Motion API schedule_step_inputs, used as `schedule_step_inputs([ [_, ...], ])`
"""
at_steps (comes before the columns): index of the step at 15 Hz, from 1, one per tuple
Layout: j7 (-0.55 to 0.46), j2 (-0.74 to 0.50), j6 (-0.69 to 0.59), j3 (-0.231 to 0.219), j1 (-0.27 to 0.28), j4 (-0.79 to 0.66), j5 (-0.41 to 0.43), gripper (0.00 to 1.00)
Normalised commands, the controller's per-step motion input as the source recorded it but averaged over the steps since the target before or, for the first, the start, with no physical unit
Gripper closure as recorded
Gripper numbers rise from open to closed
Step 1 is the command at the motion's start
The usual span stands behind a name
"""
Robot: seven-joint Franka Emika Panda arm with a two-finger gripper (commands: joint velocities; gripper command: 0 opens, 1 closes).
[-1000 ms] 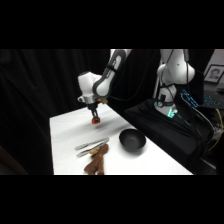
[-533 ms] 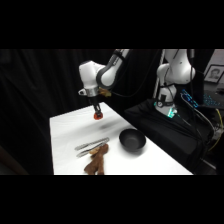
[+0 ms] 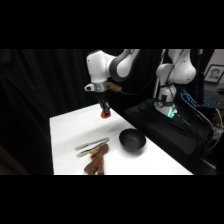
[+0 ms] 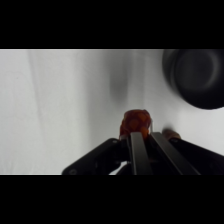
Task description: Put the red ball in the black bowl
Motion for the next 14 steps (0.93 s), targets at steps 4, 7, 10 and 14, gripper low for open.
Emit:
schedule_step_inputs([
  [4,0.16,-0.43,-0.06,0.092,0.155,-0.34,-0.099,0.95],
  [7,0.16,-0.35,-0.04,0.114,0.154,-0.30,-0.072,0.95],
  [10,0.14,-0.29,0.00,0.105,0.136,-0.26,-0.040,0.95],
  [14,0.11,-0.22,0.09,0.086,0.110,-0.24,-0.010,0.95],
])
